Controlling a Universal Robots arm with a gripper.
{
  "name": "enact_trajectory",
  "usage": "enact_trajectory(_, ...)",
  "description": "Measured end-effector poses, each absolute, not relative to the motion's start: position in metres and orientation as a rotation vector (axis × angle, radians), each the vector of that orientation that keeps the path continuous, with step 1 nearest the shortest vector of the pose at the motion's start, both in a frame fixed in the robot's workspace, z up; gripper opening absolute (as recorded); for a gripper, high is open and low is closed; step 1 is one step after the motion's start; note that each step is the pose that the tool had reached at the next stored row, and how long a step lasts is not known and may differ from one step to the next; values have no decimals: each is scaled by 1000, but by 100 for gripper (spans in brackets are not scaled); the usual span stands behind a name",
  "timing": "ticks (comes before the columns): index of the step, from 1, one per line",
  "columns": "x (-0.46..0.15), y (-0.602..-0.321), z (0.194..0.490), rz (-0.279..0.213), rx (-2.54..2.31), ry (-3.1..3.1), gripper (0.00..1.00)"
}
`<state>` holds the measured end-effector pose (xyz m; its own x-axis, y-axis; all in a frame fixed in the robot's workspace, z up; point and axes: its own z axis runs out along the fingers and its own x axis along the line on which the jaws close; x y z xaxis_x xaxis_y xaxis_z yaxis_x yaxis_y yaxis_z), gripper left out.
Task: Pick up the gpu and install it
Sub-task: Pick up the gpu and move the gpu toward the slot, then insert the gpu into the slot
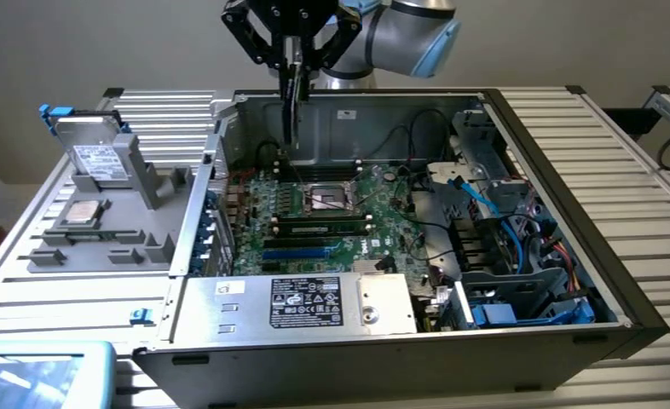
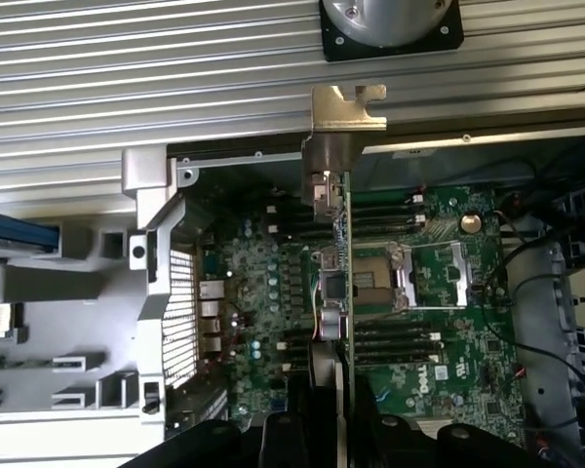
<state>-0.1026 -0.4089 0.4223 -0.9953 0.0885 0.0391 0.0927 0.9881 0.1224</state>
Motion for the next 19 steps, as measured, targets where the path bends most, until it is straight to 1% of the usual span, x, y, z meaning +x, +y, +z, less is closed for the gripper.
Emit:
enact_trajectory(5, -93, -409, 415, -191, -141, -3099, 29)
enact_trajectory(14, -57, -411, 403, -190, -141, -3096, 29)
enact_trajectory(19, -51, -411, 400, -185, -141, -3096, 29)
